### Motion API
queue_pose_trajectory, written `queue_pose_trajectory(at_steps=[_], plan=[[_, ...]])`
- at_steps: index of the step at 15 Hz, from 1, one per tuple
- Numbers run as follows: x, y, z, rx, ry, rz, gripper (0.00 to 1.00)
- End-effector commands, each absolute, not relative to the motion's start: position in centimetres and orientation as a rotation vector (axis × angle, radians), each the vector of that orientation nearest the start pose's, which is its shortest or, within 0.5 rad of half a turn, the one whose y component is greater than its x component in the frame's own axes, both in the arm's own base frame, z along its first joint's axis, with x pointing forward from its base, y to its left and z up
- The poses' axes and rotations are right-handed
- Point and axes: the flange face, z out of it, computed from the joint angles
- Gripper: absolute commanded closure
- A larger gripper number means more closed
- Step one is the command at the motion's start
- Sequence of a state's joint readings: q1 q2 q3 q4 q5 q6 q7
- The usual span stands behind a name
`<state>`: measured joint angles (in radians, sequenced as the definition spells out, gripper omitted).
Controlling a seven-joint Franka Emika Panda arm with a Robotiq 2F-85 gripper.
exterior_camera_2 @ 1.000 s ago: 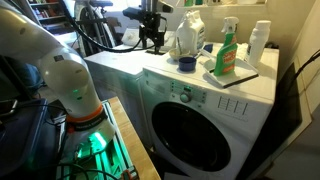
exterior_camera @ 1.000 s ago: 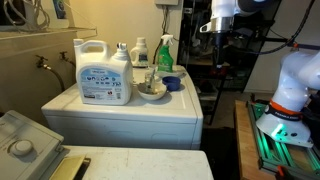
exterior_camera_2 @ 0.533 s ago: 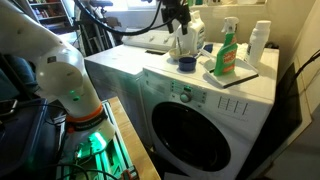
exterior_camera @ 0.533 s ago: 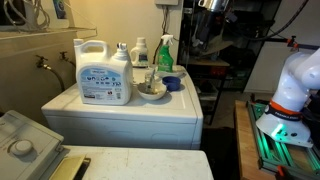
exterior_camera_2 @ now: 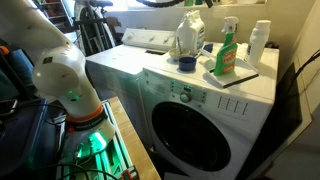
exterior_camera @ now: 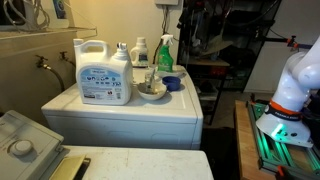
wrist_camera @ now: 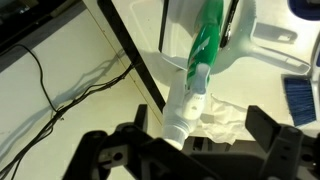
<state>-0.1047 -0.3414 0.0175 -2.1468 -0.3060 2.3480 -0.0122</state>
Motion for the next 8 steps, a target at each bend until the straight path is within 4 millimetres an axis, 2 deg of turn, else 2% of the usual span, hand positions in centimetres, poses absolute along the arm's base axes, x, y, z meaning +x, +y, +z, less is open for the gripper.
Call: queue_pose_trajectory(at_steps=[1,3,6,8], plan=[[49.5,-4.6,60.4,-3.320,-0.135,-0.894,0.00],[50.2,-4.2,60.1,-3.290,-0.079,-0.930,0.00],[54.5,-4.3,59.3,-3.276,-0.045,-0.910,0.00],[57.3,-4.8,58.5,-3.296,-0.109,-0.834,0.00]])
